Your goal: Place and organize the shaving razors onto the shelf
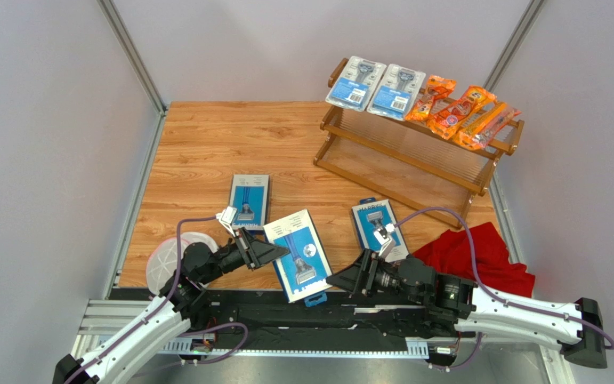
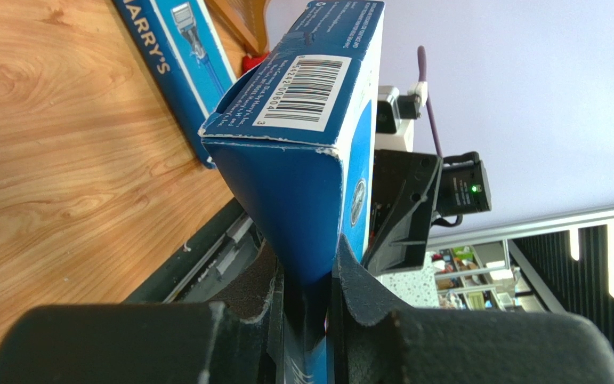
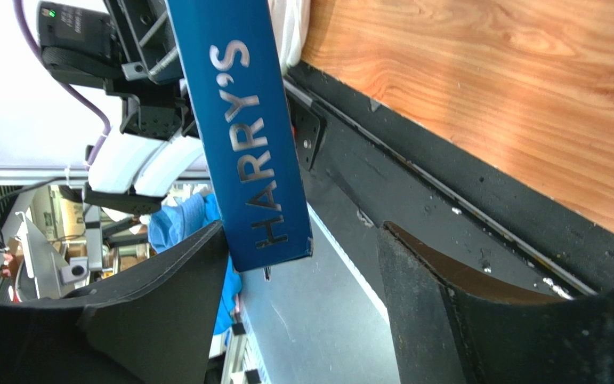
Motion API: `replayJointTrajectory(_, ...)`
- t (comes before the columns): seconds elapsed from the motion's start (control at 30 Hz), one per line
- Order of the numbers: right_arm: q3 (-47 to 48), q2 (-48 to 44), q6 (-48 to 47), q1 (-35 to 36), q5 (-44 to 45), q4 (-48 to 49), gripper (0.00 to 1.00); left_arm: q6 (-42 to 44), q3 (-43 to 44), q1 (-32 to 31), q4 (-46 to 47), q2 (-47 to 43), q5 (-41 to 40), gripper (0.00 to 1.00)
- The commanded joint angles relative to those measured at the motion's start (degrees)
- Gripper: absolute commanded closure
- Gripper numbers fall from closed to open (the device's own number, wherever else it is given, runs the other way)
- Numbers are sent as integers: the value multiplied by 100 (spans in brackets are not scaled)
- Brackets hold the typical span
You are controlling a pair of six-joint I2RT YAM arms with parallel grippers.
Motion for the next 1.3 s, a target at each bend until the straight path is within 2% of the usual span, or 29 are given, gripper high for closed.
replayJointTrajectory(0.0, -36, -78, -118, 27, 306, 480, 33, -102, 132, 16, 575, 16, 272, 100)
replayJointTrajectory(0.17, 8, 203, -206, 35, 60, 831, 44, -155, 97, 8, 706, 42, 264, 100)
replayJointTrajectory(0.43, 69, 555, -267, 35, -213, 1086, 54, -181, 106, 16, 724, 112, 141, 100)
replayJointTrajectory(0.7, 17, 406, -268, 44, -275, 954, 82, -129, 141, 8, 610, 139, -131, 100)
replayJointTrajectory(0.73, 17, 380, -276, 44, -266, 911, 90, -93, 184, 8, 497, 147, -149, 100)
replayJointTrajectory(0.8, -10, 344, -250, 44, -257, 893, 99, 46, 324, 8, 330, 165, -141, 98)
replayJointTrajectory(0.87, -18, 327, -224, 44, -231, 840, 100, 283, 439, 16, -48, 182, -123, 89)
replayJointTrajectory(0.9, -36, 318, -180, 36, -205, 814, 100, 372, 562, 8, -188, 183, -97, 74)
replayJointTrajectory(1.0, -62, 309, -136, 44, -152, 726, 100, 785, 860, 8, -909, 165, -97, 52)
replayJointTrajectory(1.13, -89, 309, -66, 44, -90, 638, 100, 1347, 1291, 16, -2294, 104, -237, 42)
replayJointTrajectory(1.17, -97, 300, -57, 44, -90, 638, 100, 1583, 1371, 8, -2543, 95, -281, 29)
replayJointTrajectory(1.2, -106, 309, -48, 44, -73, 638, 100, 1699, 1572, 8, -2798, 95, -420, 8)
replayJointTrajectory(1.23, -124, 292, -13, 44, -64, 620, 100, 1796, 1678, 16, -3322, 86, -518, 1)
replayJointTrajectory(1.27, -141, 300, -4, 44, -46, 611, 100, 1988, 1783, 8, -3597, 95, -623, 1)
